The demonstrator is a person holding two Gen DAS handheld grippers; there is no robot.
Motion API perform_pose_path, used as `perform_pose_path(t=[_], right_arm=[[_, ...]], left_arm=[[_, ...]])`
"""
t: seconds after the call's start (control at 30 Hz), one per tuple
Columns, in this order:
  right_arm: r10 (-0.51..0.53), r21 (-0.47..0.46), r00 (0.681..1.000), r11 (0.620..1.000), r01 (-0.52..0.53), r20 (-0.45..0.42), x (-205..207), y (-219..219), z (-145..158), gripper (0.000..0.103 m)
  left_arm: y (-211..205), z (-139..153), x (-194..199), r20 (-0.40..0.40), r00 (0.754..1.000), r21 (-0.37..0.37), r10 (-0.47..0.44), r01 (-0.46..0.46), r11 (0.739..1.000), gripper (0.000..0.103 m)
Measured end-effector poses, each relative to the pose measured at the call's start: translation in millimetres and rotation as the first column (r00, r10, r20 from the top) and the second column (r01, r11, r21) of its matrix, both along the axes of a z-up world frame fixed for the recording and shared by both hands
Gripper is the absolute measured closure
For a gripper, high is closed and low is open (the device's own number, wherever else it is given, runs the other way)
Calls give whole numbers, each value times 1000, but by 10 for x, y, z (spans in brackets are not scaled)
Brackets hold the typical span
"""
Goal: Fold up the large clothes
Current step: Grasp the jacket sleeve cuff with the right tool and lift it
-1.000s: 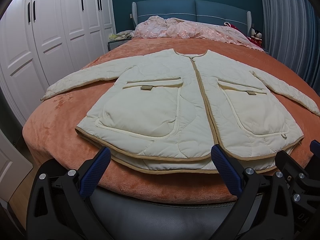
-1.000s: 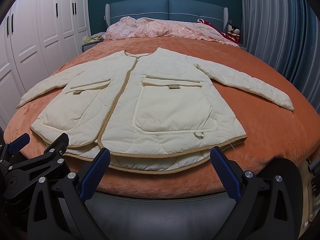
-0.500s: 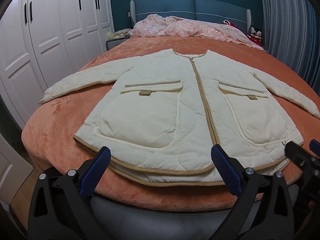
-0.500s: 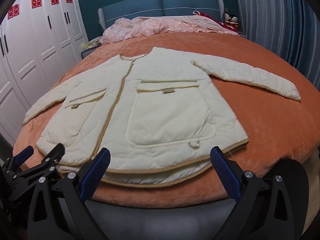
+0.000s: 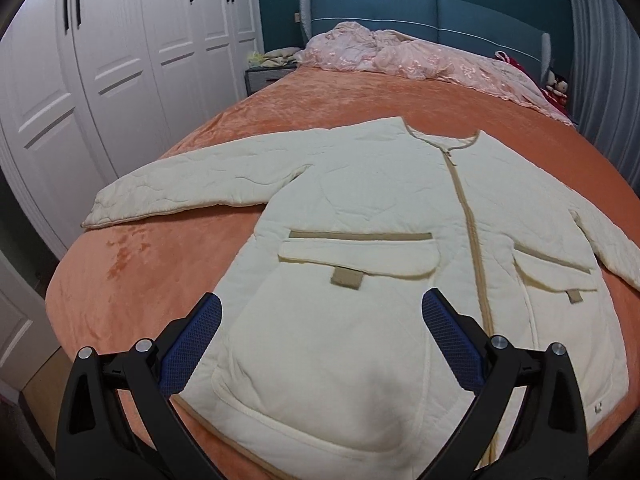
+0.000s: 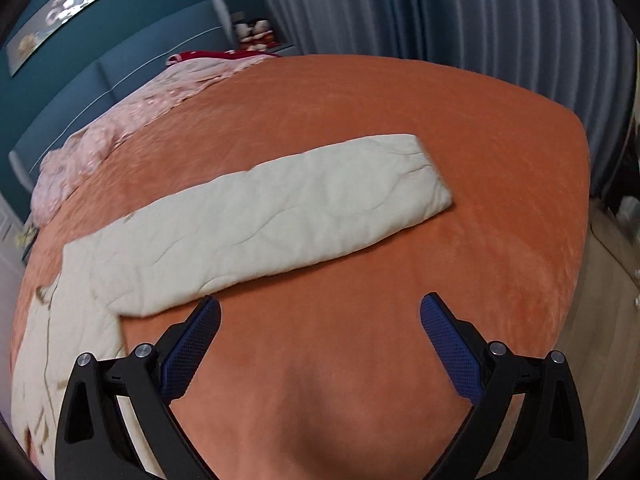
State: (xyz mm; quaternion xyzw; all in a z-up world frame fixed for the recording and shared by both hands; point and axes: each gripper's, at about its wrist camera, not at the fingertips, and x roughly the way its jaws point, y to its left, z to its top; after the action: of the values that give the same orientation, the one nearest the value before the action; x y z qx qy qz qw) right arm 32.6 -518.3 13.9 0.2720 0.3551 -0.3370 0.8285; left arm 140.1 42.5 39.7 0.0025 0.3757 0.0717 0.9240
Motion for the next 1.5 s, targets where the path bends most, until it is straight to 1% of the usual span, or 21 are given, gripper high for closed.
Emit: perform_pose_path(t=[0.2, 0.27, 0.33, 0.4, 0.47, 0.5, 0.53, 0.6, 0.67, 0.7, 0.8, 0.87, 0.93, 1.1, 1.2, 1.27, 1.3, 1.33, 1.37, 1.43, 1.5], right_arm=[[-245, 93, 969, 965, 245, -13, -63, -786, -317, 9], [-277, 123, 961, 953, 277, -15, -1, -897, -392, 14], [-295, 105, 956, 950, 294, -13, 101, -995, -403, 19], [-265, 112, 964, 959, 262, 11, 265, -1027, -388, 38], [-234, 130, 972, 964, 231, 9, 491, -1074, -372, 77], [-214, 138, 977, 968, 209, 18, 607, -1067, -331, 88], [-199, 140, 979, 971, 192, 36, 731, -1040, -249, 92], [-127, 136, 982, 985, 109, 138, 941, -838, 39, 93], [24, 63, 975, 997, -39, 223, 1301, -431, 444, 93], [120, 16, 960, 992, -128, 254, 1490, -174, 640, 93], [412, -120, 861, 911, -395, 298, 2034, 791, 1089, 93], [571, -169, 764, 820, -547, 299, 2336, 1488, 1206, 93], [679, -175, 673, 730, -660, 294, 2555, 2106, 1176, 93], [832, -106, 491, 529, -842, 257, 2891, 3305, 736, 92], [890, -46, 395, 415, -909, 227, 2894, 3767, 467, 81], [904, -32, 360, 377, -926, 231, 2807, 3921, 409, 68], [899, -38, 360, 380, -924, 248, 2721, 3968, 432, 64], [889, -47, 375, 400, -915, 262, 2643, 3908, 450, 52], [871, -55, 408, 438, -897, 274, 2557, 3797, 462, 44], [821, -38, 482, 516, -856, 305, 2351, 3627, 420, 41], [761, 16, 575, 599, -801, 299, 2232, 3219, 300, 41]], left_arm=[[247, -180, 343, -51, 993, 34, 102, -101, 994, 5], [345, -255, 407, -75, 989, 15, 125, -124, 992, 5], [411, -331, 452, -100, 985, 2, 141, -141, 990, 5], [446, -391, 474, -112, 982, 3, 150, -150, 989, 5], [475, -426, 485, -115, 982, 8, 152, -153, 988, 5], [489, -433, 489, -117, 981, 6, 153, -153, 988, 5], [505, -432, 493, -118, 981, 2, 154, -155, 988, 5], [539, -424, 514, -113, 981, -10, 155, -157, 988, 5], [560, -386, 528, -105, 983, -15, 154, -156, 988, 5], [564, -368, 538, -101, 983, -16, 152, -154, 988, 5], [574, -322, 586, -94, 985, -17, 146, -148, 989, 5], [590, -299, 617, -94, 986, -34, 140, -144, 989, 5], [604, -284, 633, -91, 986, -51, 137, -142, 989, 5], [671, -262, 697, -98, 988, -94, 116, -125, 988, 5], [726, -248, 757, -104, 991, -158, 87, -103, 982, 5], [761, -231, 818, -106, 992, -228, 66, -89, 970, 5], [776, -217, 852, -101, 993, -265, 57, -82, 961, 5], [784, -204, 895, -95, 994, -300, 49, -76, 951, 5], [781, -194, 944, -91, 995, -329, 42, -70, 942, 5], [741, -204, 1081, -94, 995, -376, 24, -58, 925, 5], [676, -241, 1248, -110, 994, -428, 4, -51, 902, 5]])
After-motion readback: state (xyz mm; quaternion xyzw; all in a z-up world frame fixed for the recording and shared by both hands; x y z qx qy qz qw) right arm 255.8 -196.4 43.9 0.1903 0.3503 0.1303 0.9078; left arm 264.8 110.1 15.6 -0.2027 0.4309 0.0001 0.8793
